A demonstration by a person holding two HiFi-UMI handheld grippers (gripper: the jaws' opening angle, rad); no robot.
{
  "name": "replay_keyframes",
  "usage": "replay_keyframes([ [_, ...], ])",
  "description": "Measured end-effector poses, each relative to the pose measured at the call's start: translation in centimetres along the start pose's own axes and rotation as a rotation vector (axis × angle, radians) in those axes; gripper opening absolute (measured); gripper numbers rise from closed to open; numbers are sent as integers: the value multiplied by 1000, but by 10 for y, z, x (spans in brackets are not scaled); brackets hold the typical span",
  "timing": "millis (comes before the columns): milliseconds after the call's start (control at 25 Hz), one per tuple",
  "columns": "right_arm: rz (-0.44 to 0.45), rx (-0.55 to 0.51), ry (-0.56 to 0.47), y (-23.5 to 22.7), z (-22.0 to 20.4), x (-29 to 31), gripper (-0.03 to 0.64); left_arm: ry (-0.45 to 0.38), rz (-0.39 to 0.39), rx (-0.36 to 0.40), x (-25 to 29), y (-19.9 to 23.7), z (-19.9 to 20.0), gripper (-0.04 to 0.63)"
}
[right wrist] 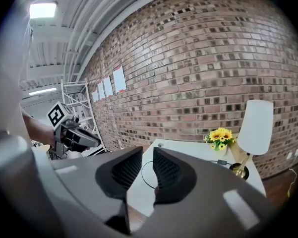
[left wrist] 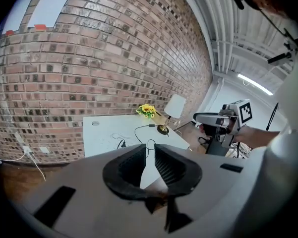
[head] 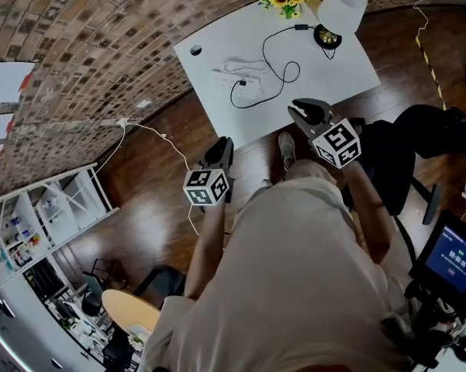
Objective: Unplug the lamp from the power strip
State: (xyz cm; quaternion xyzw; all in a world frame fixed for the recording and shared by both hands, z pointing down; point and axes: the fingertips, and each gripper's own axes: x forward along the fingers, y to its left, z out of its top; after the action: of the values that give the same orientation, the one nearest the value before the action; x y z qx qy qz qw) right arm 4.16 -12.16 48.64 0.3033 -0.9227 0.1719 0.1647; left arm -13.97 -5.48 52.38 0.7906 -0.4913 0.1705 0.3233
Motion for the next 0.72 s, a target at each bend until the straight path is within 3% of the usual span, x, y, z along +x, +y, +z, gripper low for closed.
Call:
replay_keyframes([
  [200, 29, 4, 3, -21, 1, 10, 54, 74, 27, 11, 21, 5, -14, 121],
  [520, 96, 9, 50, -56, -19, 36, 54, 101, 106, 6, 42, 11, -16, 126],
  [720, 131, 2, 70, -52, -19, 61, 54, 106, 123, 29, 42, 21, -17, 126],
])
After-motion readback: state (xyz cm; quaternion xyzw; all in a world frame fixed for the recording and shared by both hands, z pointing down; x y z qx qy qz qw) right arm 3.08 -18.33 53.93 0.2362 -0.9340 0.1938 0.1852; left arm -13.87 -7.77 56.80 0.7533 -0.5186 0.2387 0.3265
